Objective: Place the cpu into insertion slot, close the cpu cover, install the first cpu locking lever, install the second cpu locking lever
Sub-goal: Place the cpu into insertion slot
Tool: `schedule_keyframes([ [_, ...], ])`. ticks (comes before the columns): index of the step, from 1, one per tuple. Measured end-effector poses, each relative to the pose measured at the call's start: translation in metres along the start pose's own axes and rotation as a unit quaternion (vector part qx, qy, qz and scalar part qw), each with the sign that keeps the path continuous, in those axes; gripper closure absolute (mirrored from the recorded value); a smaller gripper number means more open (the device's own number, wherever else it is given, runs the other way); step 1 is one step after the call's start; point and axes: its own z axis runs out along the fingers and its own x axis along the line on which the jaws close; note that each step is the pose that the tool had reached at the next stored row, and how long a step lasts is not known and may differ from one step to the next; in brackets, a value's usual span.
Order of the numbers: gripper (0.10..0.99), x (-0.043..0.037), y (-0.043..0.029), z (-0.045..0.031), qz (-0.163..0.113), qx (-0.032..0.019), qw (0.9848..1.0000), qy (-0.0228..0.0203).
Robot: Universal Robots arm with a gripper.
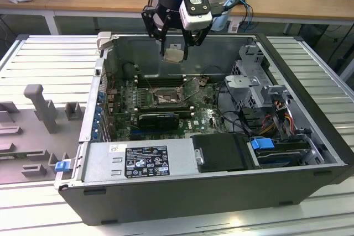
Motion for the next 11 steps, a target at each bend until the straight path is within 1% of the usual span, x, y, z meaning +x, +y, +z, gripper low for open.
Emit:
schedule_keyframes([
  [2,0.557,0.0,0.0,0.0,0.013,-0.0001,0.9999,-0.0011],
  [4,0.557,0.0,0.0,0.0001,0.019,-0.0002,0.9998,-0.0017],
  [6,0.557,0.0,0.0,0.0001,0.033,-0.0005,0.9994,-0.0029],
  [11,0.557,0.0,0.0,0.0001,0.054,-0.0008,0.9985,-0.0046],
])
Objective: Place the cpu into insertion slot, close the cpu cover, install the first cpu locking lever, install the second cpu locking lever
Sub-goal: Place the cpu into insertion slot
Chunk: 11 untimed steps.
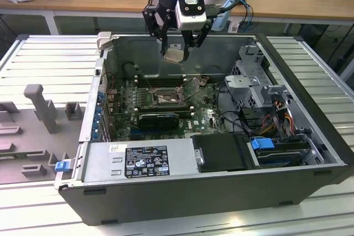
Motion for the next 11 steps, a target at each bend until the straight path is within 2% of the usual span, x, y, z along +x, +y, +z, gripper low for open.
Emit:
schedule_keyframes([
  [5,0.557,0.0,0.0,0.0,0.024,-0.0004,0.9997,-0.002],
  [7,0.557,0.0,0.0,0.0,0.044,-0.0007,0.999,-0.0036],
  [11,0.557,0.0,0.0,0.0001,0.064,-0.0011,0.9979,-0.0053],
])
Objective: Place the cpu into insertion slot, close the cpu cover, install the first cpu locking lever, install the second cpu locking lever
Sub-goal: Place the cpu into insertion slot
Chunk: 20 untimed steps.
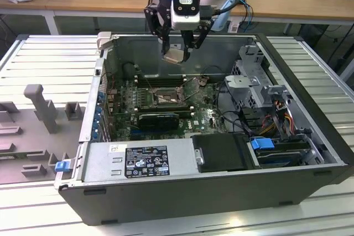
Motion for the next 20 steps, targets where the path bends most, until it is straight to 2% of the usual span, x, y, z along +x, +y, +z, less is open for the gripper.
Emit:
schedule_keyframes([
  [7,0.557,0.0,0.0,0.0,0.033,-0.0006,0.9994,-0.0028],
  [11,0.557,0.0,0.0,0.0001,0.056,-0.001,0.9984,-0.0047],
  [18,0.557,0.0,0.0,0.0002,0.099,-0.0013,0.995,-0.0086],
  [20,0.557,0.0,0.0,0.0002,0.104,-0.0012,0.9945,-0.0091],
])
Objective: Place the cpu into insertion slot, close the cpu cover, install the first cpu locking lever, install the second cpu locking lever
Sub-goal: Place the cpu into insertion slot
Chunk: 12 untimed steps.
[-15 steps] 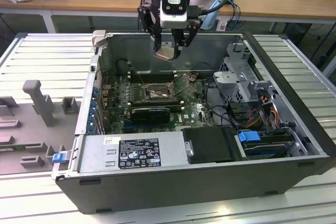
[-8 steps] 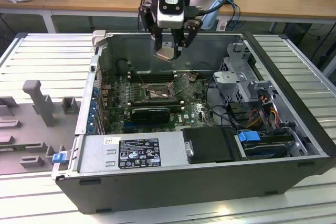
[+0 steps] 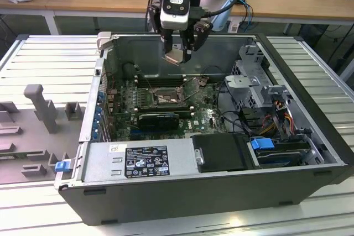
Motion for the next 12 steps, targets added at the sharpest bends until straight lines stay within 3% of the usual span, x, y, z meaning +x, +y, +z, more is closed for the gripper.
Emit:
schedule_keyframes([
  [12,0.557,0.0,0.0,0.0003,0.047,-0.0009,0.9989,-0.0038],
])
